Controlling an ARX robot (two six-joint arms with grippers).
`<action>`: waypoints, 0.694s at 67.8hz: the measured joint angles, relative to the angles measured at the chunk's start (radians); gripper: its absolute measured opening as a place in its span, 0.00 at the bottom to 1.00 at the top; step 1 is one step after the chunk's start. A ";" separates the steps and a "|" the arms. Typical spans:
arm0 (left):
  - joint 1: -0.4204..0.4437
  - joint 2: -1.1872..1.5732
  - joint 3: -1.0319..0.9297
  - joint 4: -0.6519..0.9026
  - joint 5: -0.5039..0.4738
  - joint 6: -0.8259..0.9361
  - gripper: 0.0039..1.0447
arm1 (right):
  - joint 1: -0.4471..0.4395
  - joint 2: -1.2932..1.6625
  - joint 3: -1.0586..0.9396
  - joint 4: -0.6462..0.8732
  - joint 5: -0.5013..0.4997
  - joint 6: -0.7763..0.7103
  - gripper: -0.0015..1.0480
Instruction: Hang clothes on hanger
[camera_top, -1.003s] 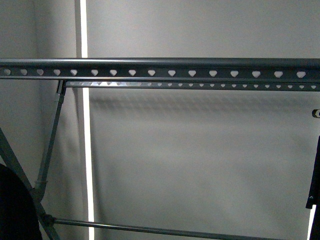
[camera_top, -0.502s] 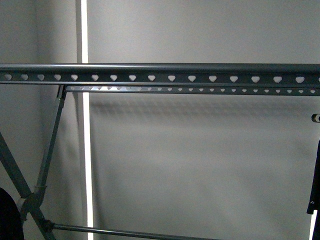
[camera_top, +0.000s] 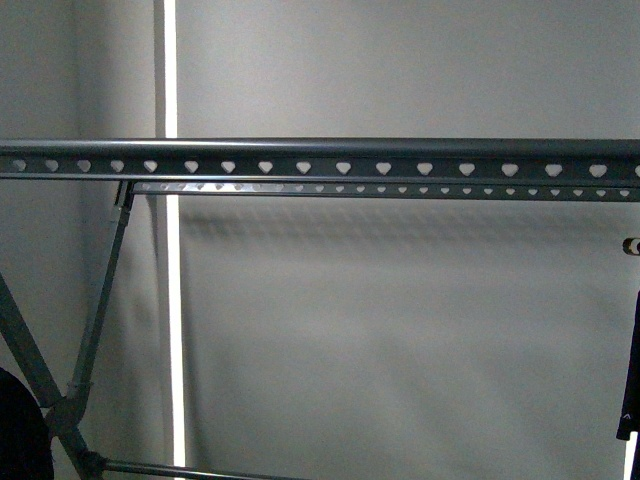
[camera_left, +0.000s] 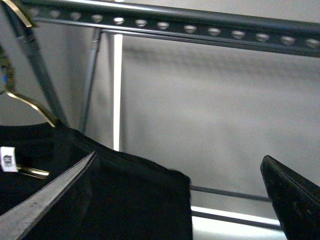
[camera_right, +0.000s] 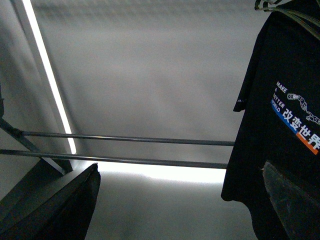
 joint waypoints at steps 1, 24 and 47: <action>0.006 0.026 0.017 0.002 0.002 -0.017 0.94 | 0.000 0.000 0.000 0.000 0.000 0.000 0.93; 0.034 0.491 0.445 -0.280 -0.206 -0.632 0.94 | 0.000 0.000 0.000 0.000 -0.001 0.000 0.93; 0.005 0.653 0.595 -0.344 -0.282 -0.724 0.94 | 0.000 0.000 0.000 0.000 -0.001 0.000 0.93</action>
